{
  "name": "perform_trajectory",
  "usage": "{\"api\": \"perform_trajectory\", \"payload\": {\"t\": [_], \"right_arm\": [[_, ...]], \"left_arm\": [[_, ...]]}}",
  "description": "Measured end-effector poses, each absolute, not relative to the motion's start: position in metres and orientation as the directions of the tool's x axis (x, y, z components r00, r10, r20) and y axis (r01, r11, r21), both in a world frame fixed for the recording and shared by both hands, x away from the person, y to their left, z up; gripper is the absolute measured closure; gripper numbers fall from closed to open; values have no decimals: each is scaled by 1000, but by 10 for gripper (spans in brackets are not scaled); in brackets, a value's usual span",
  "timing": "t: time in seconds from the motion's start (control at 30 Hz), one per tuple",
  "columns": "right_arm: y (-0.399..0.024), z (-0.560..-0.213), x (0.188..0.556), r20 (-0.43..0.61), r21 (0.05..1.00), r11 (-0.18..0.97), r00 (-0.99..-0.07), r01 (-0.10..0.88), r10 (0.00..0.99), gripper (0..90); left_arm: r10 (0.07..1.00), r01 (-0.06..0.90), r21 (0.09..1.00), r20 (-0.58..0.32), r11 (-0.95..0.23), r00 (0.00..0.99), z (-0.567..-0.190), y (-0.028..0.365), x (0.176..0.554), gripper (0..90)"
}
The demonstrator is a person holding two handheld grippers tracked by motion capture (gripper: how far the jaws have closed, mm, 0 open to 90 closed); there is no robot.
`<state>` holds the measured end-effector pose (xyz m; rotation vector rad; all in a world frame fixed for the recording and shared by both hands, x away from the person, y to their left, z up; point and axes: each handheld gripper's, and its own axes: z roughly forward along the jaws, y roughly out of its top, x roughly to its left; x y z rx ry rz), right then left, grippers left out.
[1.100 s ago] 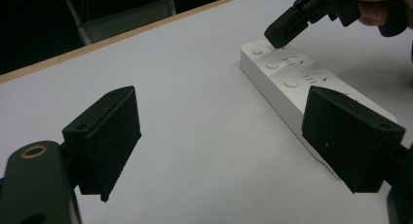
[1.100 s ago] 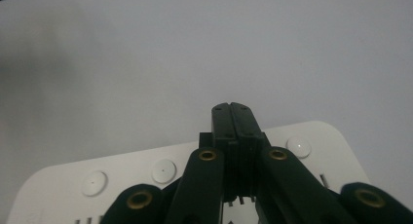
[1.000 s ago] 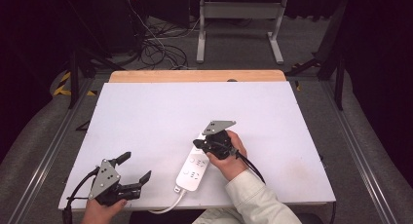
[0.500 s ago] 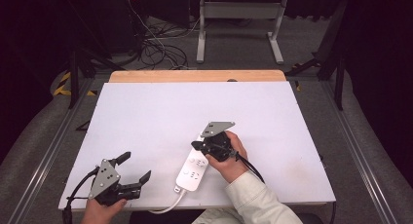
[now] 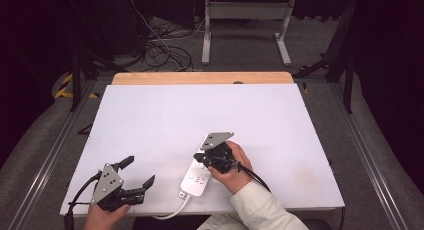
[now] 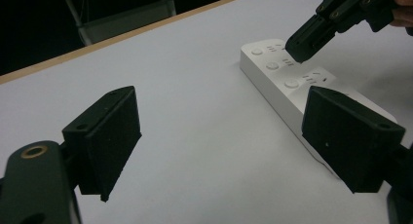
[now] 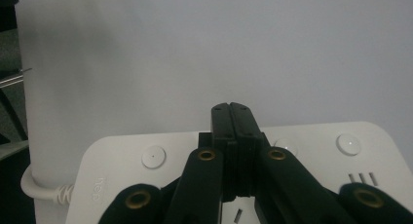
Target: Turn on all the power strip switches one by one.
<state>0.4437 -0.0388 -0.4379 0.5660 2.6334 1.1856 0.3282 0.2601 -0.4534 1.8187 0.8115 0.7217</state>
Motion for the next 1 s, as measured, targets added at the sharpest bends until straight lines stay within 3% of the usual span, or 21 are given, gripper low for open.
{"api": "perform_trajectory", "payload": {"t": [1.0], "right_arm": [[-29, -458, 443, -16, 716, 643, -913, 274, 407, 900]], "left_arm": [[790, 207, 930, 124, -303, 600, -453, 260, 328, 145]]}}
